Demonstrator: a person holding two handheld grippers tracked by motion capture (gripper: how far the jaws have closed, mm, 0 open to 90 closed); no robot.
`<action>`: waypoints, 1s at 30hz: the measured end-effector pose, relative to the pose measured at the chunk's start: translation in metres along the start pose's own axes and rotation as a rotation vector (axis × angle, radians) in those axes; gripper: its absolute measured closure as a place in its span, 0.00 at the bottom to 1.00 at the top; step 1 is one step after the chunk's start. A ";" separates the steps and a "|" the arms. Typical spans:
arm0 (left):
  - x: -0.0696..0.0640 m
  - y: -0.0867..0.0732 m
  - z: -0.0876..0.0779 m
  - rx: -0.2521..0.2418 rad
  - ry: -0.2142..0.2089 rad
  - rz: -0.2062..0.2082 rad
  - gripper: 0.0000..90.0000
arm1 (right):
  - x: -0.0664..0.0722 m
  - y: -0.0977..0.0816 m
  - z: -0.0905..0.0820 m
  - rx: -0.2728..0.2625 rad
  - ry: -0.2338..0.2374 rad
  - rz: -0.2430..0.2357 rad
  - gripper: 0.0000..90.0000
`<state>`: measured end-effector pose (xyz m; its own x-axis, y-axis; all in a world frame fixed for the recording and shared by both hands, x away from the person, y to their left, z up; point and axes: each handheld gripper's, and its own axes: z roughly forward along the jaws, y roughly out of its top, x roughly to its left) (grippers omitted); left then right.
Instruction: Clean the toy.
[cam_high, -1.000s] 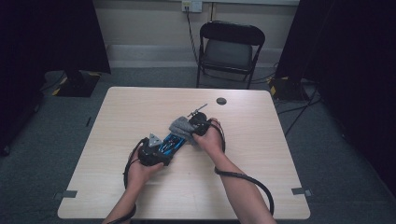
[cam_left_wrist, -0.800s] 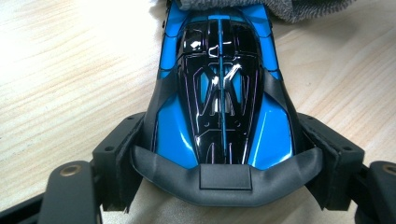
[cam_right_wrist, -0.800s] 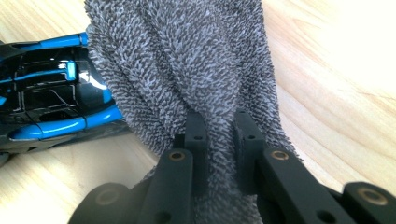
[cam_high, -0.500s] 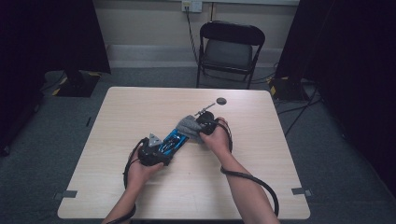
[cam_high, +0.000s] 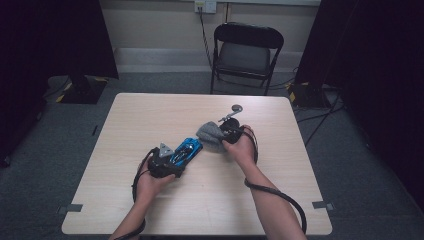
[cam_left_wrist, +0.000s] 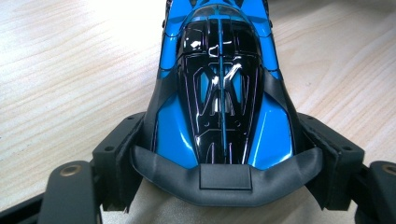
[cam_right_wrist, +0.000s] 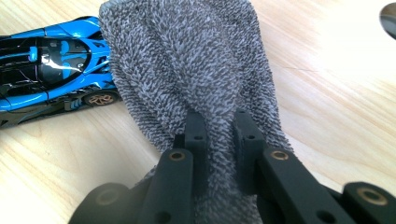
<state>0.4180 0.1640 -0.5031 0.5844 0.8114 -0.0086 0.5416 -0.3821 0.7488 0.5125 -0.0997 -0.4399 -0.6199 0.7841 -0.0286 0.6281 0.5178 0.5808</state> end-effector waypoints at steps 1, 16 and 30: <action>0.000 0.000 0.000 0.000 0.001 0.000 0.27 | -0.001 -0.001 -0.002 -0.005 0.000 0.001 0.88; 0.001 0.000 0.000 0.003 -0.001 0.006 0.27 | 0.011 -0.001 -0.040 -0.115 0.074 -0.016 0.88; 0.000 0.000 0.000 0.001 -0.002 -0.003 0.27 | 0.073 -0.007 -0.026 -0.109 0.183 -0.140 0.88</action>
<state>0.4182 0.1640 -0.5032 0.5838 0.8118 -0.0119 0.5439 -0.3802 0.7480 0.4504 -0.0549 -0.4249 -0.7785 0.6270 0.0272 0.4817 0.5691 0.6664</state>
